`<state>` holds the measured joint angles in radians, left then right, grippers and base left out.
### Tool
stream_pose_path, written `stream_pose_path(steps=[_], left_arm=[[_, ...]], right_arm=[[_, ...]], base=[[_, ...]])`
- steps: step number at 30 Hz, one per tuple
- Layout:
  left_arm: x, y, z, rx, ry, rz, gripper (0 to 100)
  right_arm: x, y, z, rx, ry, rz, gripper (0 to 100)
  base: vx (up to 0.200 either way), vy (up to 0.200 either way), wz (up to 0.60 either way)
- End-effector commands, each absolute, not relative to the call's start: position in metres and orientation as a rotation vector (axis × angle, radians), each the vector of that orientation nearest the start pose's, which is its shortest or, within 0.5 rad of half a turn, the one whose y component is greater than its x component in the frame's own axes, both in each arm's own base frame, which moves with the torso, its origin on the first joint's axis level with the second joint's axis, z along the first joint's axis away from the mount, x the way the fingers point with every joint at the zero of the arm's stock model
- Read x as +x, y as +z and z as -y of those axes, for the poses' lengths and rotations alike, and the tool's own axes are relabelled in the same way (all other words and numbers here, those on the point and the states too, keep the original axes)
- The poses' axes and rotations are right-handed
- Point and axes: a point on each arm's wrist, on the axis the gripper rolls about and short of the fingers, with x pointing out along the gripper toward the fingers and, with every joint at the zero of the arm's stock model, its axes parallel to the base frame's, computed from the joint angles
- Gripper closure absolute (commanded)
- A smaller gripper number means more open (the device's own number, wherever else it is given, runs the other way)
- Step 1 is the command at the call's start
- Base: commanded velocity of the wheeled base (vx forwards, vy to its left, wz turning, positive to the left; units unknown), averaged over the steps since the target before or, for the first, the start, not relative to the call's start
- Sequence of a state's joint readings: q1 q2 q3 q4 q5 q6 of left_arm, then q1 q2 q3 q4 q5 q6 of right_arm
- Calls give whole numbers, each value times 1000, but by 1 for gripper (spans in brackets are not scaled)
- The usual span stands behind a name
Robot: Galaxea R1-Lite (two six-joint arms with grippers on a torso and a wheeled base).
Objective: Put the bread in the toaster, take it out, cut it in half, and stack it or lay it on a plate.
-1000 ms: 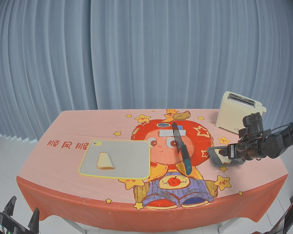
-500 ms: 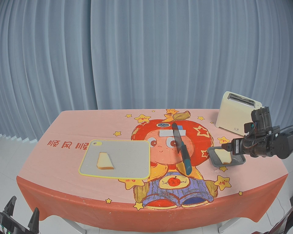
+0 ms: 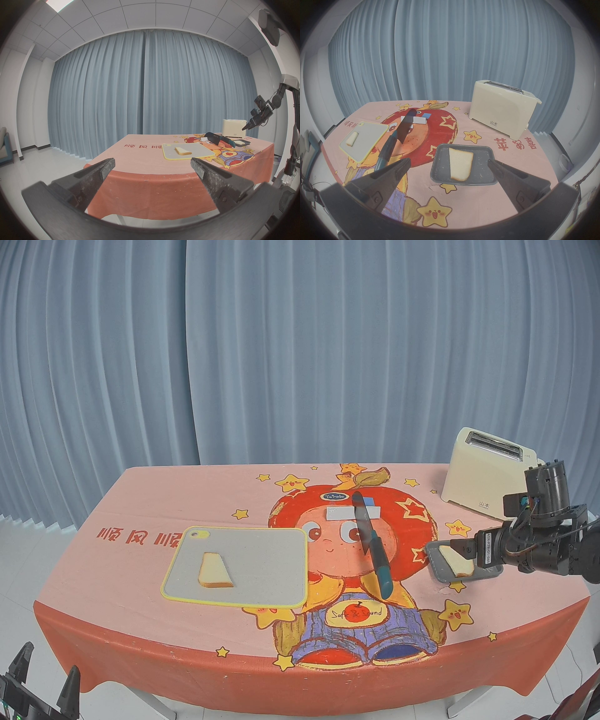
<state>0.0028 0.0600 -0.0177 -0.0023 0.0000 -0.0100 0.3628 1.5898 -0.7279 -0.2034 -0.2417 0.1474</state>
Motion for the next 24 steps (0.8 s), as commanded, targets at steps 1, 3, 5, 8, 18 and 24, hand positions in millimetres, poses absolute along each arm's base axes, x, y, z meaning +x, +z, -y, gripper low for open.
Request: stream_pose_path(steps=[1,3,5,8,18,24], left_arm=[[-18,77,0,-11,3,-57,0],[-18,77,0,-11,3,-57,0],[-18,77,0,-9,3,-57,0],[-18,77,0,-11,3,-57,0],[-18,77,0,-11,3,-57,0],[-18,77,0,-9,3,-57,0]], right_arm=[[239,157,-88,-53,80,-623,0],[238,157,-89,-56,84,-625,0],[238,157,-89,-56,86,-624,0],[237,156,-89,-60,89,-628,0],[230,158,-94,-66,115,-620,0],[228,156,-95,-77,125,-627,0]], base=[[0,0,0],[0,0,0],[0,0,0],[0,0,0],[0,0,0],[0,167,0]])
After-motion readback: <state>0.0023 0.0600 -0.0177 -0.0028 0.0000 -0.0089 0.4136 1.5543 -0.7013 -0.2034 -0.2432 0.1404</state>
